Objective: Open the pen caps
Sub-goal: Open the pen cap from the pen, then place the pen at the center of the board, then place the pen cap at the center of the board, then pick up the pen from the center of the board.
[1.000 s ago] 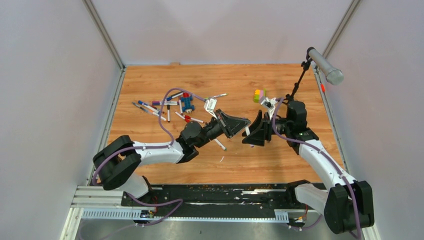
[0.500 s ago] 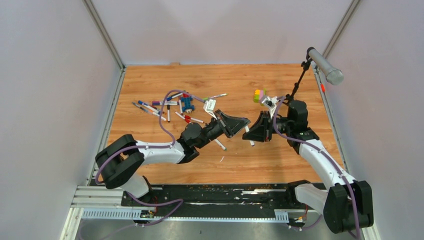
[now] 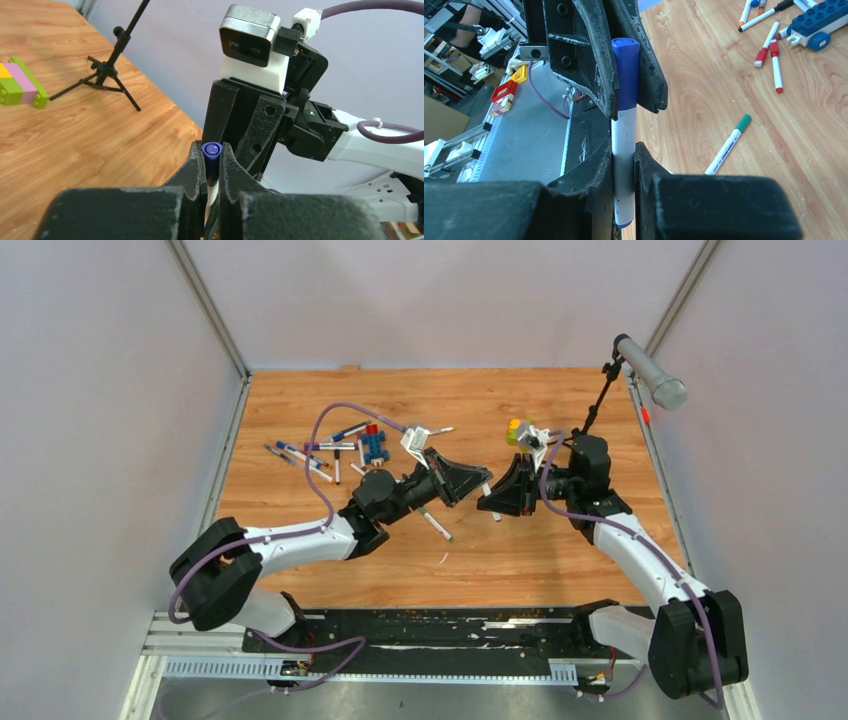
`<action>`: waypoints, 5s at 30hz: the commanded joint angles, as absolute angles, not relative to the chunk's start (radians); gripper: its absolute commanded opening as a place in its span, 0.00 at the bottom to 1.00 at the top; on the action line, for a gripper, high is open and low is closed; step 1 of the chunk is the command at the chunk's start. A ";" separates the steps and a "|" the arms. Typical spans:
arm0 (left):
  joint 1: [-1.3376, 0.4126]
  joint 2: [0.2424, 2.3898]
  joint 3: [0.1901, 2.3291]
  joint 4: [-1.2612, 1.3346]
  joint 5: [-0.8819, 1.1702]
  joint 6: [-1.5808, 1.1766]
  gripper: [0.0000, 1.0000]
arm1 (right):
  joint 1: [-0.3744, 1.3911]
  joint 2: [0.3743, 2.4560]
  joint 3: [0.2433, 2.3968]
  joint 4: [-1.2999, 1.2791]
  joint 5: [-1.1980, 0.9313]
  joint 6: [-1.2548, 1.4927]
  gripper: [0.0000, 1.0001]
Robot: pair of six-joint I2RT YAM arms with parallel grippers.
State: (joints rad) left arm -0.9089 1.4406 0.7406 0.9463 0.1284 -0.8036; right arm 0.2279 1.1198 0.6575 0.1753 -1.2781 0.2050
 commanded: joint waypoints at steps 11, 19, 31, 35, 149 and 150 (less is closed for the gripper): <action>-0.790 1.181 0.774 1.133 -0.335 -0.521 0.00 | 0.261 1.128 0.634 0.065 -1.416 0.107 0.00; -0.787 0.974 0.689 0.740 -0.310 -0.592 0.00 | 0.249 1.050 0.742 -0.357 -1.008 -0.378 0.00; -0.783 0.764 0.593 -0.124 -0.337 -0.688 0.00 | 0.184 1.118 0.702 -0.252 -0.557 -0.300 0.04; -0.775 0.771 0.539 -0.163 -0.368 -0.718 0.00 | 0.184 1.169 0.692 -0.200 -0.462 -0.229 0.06; -0.805 1.812 1.265 -0.618 -0.335 -1.266 0.73 | 0.239 1.371 0.995 -0.627 -0.636 -0.518 0.64; -0.805 1.818 1.263 -0.620 -0.338 -1.272 0.71 | 0.239 1.371 0.995 -0.626 -0.635 -0.516 0.64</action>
State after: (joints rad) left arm -0.7990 1.7981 1.2381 -0.5900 -0.2859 -1.2194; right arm 0.2436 1.3918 0.9539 -0.6334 -0.6155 -0.5102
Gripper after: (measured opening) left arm 0.736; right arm 0.641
